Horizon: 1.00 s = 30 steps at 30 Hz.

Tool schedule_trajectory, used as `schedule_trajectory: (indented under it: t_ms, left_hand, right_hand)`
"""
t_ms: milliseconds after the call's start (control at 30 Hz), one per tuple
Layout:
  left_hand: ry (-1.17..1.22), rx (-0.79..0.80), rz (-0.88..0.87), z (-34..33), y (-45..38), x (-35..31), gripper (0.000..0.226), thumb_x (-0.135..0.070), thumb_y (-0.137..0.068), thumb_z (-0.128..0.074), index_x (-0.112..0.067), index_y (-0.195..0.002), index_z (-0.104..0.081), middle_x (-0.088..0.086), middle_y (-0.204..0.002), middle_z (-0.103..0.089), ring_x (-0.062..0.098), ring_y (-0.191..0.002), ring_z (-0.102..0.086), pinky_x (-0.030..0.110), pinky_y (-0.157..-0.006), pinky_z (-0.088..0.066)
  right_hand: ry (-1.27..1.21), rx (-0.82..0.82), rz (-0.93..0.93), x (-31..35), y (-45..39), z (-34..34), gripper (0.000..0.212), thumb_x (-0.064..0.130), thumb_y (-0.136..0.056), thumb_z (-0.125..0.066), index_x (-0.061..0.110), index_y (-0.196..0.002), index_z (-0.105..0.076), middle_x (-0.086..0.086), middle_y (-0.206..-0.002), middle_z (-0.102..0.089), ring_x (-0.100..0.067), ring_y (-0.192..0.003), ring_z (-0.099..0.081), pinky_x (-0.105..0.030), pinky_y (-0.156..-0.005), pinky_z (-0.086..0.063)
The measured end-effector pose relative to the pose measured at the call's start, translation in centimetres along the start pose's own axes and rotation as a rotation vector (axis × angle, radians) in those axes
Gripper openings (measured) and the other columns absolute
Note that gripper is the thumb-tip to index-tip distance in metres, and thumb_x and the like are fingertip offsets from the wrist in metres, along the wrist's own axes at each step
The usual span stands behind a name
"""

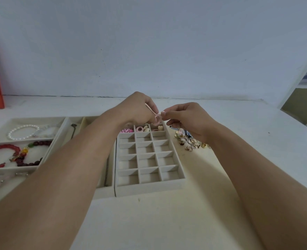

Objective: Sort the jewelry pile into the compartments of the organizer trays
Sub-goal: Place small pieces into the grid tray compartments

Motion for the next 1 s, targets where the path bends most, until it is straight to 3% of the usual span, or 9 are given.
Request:
schedule_trajectory:
  t_ms: [100, 167, 267, 367, 433, 633, 767, 867, 1000]
  left_hand:
    - [0.016, -0.011, -0.009, 0.0, 0.0, 0.1, 0.016, 0.001, -0.078, -0.08, -0.009, -0.088, -0.071, 0.015, -0.084, -0.076, 0.035, -0.075, -0.068, 0.046, -0.078, -0.059]
    - [-0.036, -0.005, -0.028, 0.1, -0.1, 0.1, 0.013, -0.004, -0.079, -0.081, -0.013, -0.086, -0.075, 0.014, -0.088, -0.077, 0.034, -0.076, -0.071, 0.035, -0.069, -0.062]
    - [-0.154, 0.0, -0.06, -0.2, 0.0, 0.1, 0.011, -0.012, -0.085, -0.078, -0.022, -0.088, -0.077, 0.006, -0.091, -0.077, 0.018, -0.063, -0.061, 0.015, -0.044, -0.043]
    - [-0.178, -0.017, -0.067, -0.6, -0.4, 0.4, 0.012, -0.011, -0.085, -0.077, -0.022, -0.089, -0.076, 0.004, -0.09, -0.078, 0.029, -0.079, -0.073, 0.034, -0.065, -0.059]
    - [-0.199, -0.019, -0.058, -0.9, -0.4, 0.5, 0.014, -0.009, -0.085, -0.078, -0.019, -0.094, -0.075, 0.001, -0.088, -0.077, 0.027, -0.084, -0.074, 0.037, -0.074, -0.06]
    - [-0.223, -0.003, -0.054, -1.0, -0.6, 0.7, 0.019, -0.002, -0.081, -0.077, -0.019, -0.091, -0.076, -0.001, -0.086, -0.077, 0.009, -0.062, -0.065, 0.019, -0.055, -0.049]
    - [-0.228, -0.01, -0.056, -1.1, -0.7, 0.8, 0.021, -0.005, -0.079, -0.081, -0.02, -0.093, -0.076, -0.007, -0.086, -0.075, -0.003, -0.047, -0.057, 0.013, -0.047, -0.043]
    - [-0.249, -0.045, -0.035, -1.1, -0.8, 0.9, 0.017, -0.013, -0.077, -0.084, -0.022, -0.088, -0.075, -0.002, -0.086, -0.076, 0.012, -0.054, -0.059, 0.019, -0.05, -0.041]
    - [-0.281, -0.047, -0.042, -1.3, -0.8, 1.0, 0.011, -0.015, -0.079, -0.083, -0.021, -0.086, -0.078, -0.004, -0.082, -0.072, 0.009, -0.062, -0.059, 0.019, -0.058, -0.044]
  right_hand:
    - [0.01, -0.012, 0.004, -0.1, -0.1, 0.0, 0.014, 0.013, -0.082, -0.081, 0.004, -0.091, -0.076, -0.007, -0.084, -0.076, -0.015, -0.073, -0.066, -0.028, -0.074, -0.053]
    - [0.035, -0.029, 0.022, -0.2, 0.0, 0.1, 0.013, 0.014, -0.081, -0.082, 0.007, -0.09, -0.075, -0.008, -0.081, -0.076, -0.015, -0.071, -0.067, -0.031, -0.075, -0.055]
    - [0.166, -0.048, 0.055, -0.3, 0.3, 0.1, 0.015, 0.019, -0.082, -0.082, 0.011, -0.09, -0.074, -0.006, -0.08, -0.077, -0.013, -0.069, -0.068, -0.033, -0.075, -0.056]
    - [0.31, -0.055, 0.076, -0.2, 0.5, -0.1, 0.011, 0.023, -0.084, -0.081, 0.018, -0.09, -0.075, -0.001, -0.078, -0.077, -0.009, -0.065, -0.065, -0.026, -0.061, -0.054]
    - [0.373, -0.049, 0.078, 0.0, 0.6, -0.2, 0.009, 0.026, -0.083, -0.082, 0.022, -0.088, -0.075, -0.002, -0.076, -0.076, -0.007, -0.06, -0.059, -0.018, -0.047, -0.043]
    - [0.436, -0.026, 0.129, 0.4, 1.2, -0.3, 0.008, 0.031, -0.081, -0.084, 0.026, -0.086, -0.08, 0.005, -0.076, -0.076, -0.003, -0.038, -0.04, -0.013, -0.038, -0.03]
    - [0.497, -0.018, 0.136, 0.5, 1.1, -0.3, 0.01, 0.029, -0.082, -0.083, 0.025, -0.09, -0.082, 0.013, -0.059, -0.066, -0.007, -0.033, -0.036, -0.011, -0.038, -0.027]
    - [0.541, -0.05, 0.152, 0.2, 0.7, -0.3, 0.009, 0.027, -0.081, -0.083, 0.025, -0.089, -0.08, 0.015, -0.071, -0.07, 0.001, -0.04, -0.047, -0.009, -0.044, -0.033]
    - [0.584, -0.073, 0.179, -0.1, 0.3, -0.2, 0.009, 0.026, -0.079, -0.084, 0.025, -0.088, -0.08, 0.015, -0.074, -0.07, 0.011, -0.05, -0.053, -0.005, -0.048, -0.035]
Point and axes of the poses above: each hand's wrist, its own y-axis away from the middle knuckle, its own z-axis out of the back of the hand, x = y × z, the point moved 1 cm from there along -y, towards the middle knuckle
